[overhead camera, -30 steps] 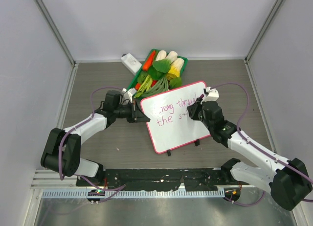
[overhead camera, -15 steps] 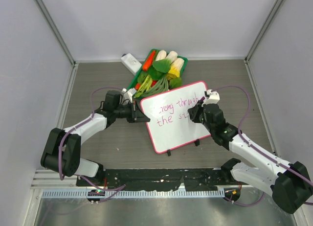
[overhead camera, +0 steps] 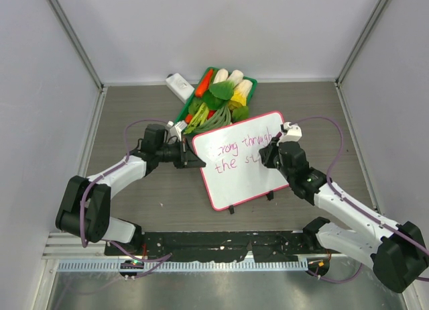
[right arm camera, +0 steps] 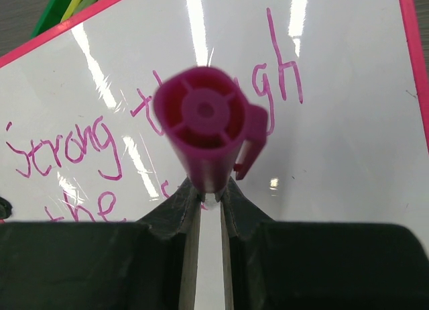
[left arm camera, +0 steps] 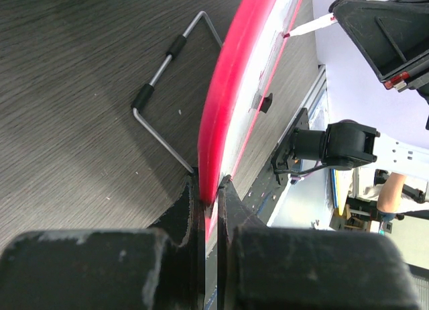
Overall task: Write a sentence on the whiteboard
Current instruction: Write with the whiteboard marker on the whiteboard.
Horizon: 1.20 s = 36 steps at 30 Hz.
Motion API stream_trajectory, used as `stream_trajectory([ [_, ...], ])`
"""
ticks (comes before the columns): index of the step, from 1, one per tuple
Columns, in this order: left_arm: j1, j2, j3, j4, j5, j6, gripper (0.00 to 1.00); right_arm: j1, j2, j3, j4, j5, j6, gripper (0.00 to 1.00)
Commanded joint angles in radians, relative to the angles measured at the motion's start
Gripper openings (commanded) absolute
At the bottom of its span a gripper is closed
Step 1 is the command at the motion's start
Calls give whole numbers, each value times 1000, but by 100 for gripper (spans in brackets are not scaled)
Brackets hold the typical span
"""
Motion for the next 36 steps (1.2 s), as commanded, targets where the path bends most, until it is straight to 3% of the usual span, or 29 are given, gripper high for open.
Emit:
stream_trajectory([
  [1, 9, -13, 5, -40, -154, 85, 0, -3, 21, 66, 13, 46, -26, 1],
  [24, 9, -7, 11, -42, -150, 85, 0, -3, 35, 113, 81, -43, -18, 1],
  [36, 9, -8, 11, -48, -153, 88, 0, -3, -23, 95, 35, -41, -38, 1],
])
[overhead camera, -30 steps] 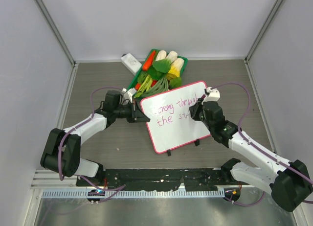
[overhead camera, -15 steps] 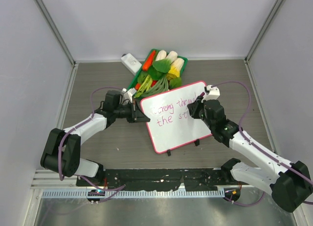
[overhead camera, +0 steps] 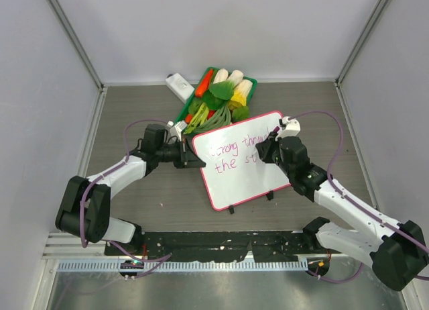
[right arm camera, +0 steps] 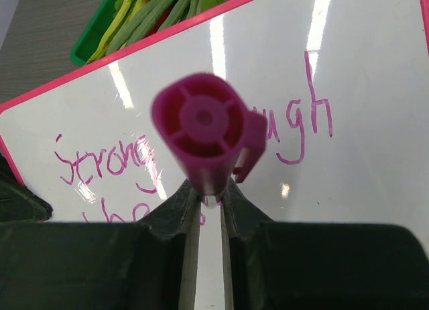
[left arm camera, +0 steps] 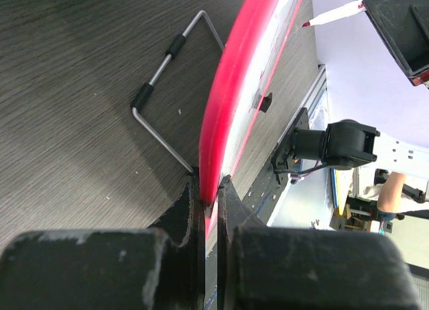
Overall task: Write a sentence on the whiteboard
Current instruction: Write with the whiteboard marker on the whiteboard.
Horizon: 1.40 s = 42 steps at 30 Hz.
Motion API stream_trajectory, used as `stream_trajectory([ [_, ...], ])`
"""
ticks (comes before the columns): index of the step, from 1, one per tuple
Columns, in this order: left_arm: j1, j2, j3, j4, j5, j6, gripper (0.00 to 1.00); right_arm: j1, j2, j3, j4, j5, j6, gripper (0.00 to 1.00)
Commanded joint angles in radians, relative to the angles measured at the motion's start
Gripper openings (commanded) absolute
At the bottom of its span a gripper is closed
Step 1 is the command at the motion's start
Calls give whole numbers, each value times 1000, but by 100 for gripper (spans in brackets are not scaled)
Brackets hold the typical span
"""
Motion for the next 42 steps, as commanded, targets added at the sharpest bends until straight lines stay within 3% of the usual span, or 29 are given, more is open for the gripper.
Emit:
stream_trajectory([
  [1, 8, -6, 11, -45, -154, 87, 0, -4, -56, 25, 15, 8, -17, 2],
  [15, 9, -3, 12, -48, -156, 90, 0, -78, -87, 0, 15, -70, -6, 1],
  [42, 9, 8, 12, -43, -154, 89, 0, -101, 26, -18, 43, -29, -21, 1],
])
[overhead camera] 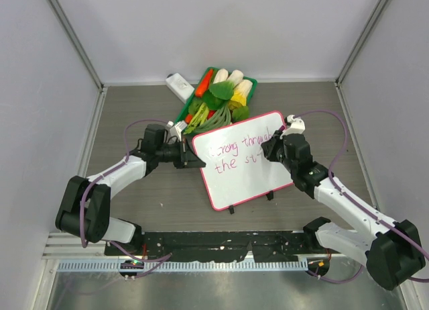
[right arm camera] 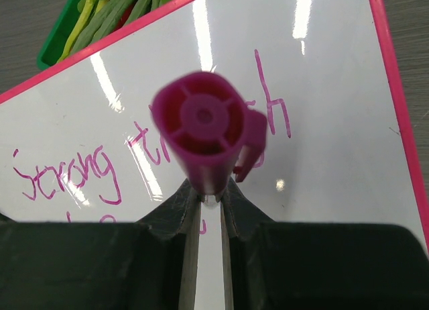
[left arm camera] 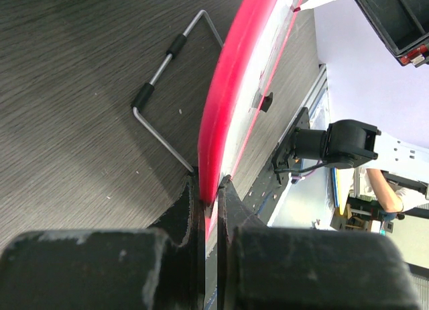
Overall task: Write a sentence on the whiteboard
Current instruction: Write with the whiteboard marker on the whiteboard.
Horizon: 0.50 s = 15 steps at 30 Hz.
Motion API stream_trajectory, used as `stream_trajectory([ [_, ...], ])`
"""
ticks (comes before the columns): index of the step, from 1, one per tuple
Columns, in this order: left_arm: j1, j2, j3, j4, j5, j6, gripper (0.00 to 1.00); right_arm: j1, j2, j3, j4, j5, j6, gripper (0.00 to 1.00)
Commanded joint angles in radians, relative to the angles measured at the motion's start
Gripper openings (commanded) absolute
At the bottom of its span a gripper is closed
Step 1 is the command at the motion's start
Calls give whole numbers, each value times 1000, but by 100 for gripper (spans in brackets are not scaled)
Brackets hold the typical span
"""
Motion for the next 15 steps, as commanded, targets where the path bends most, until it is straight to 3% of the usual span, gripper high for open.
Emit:
stream_trajectory([
  [1, 9, 8, 12, -41, -154, 85, 0, -3, 9, -5, 51, 14, -17, 1],
  [15, 9, 3, 11, -41, -153, 85, 0, -3, -8, -38, -5, -28, -35, 1],
])
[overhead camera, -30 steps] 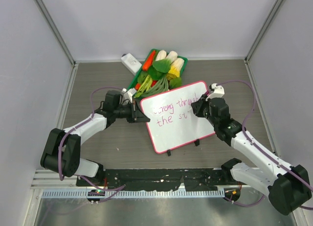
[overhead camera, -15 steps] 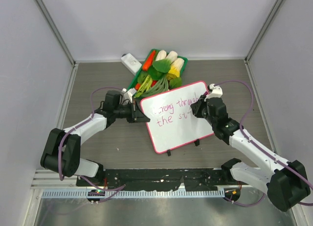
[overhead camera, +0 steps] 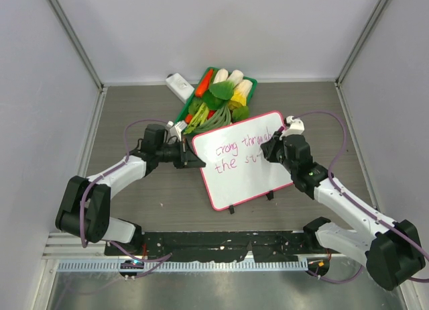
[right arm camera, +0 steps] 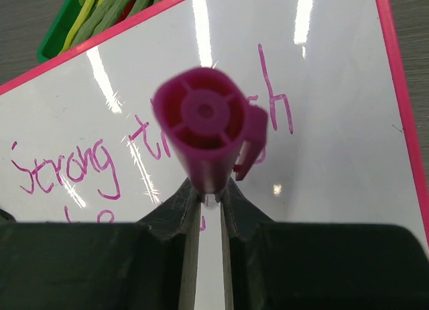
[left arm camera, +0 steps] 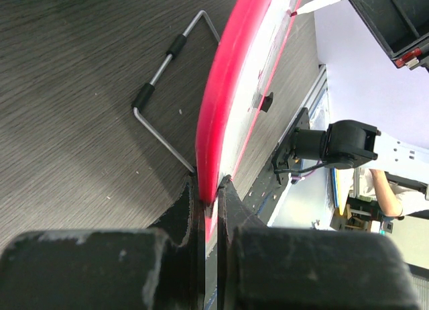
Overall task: Write a sentence on the whiteboard
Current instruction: Write with the whiteboard marker on the whiteboard.
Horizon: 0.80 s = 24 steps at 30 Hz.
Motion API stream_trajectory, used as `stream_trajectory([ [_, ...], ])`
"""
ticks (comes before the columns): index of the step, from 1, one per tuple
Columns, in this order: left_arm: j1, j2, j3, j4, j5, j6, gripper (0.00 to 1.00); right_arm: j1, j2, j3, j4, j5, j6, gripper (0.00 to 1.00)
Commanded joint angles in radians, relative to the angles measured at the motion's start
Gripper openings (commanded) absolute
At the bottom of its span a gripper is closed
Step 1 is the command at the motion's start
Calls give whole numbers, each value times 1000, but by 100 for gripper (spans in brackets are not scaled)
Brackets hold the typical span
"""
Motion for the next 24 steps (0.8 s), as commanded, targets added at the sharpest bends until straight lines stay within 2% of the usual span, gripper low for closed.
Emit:
stream_trajectory([
  [1, 9, 3, 11, -40, -152, 84, 0, -2, -14, -29, -25, -11, -22, 2],
  [11, 8, 5, 11, -38, -152, 84, 0, -2, -70, -56, -62, 37, -28, 1],
  [24, 9, 2, 11, -40, -149, 84, 0, -1, -18, 20, -26, 114, -36, 1],
])
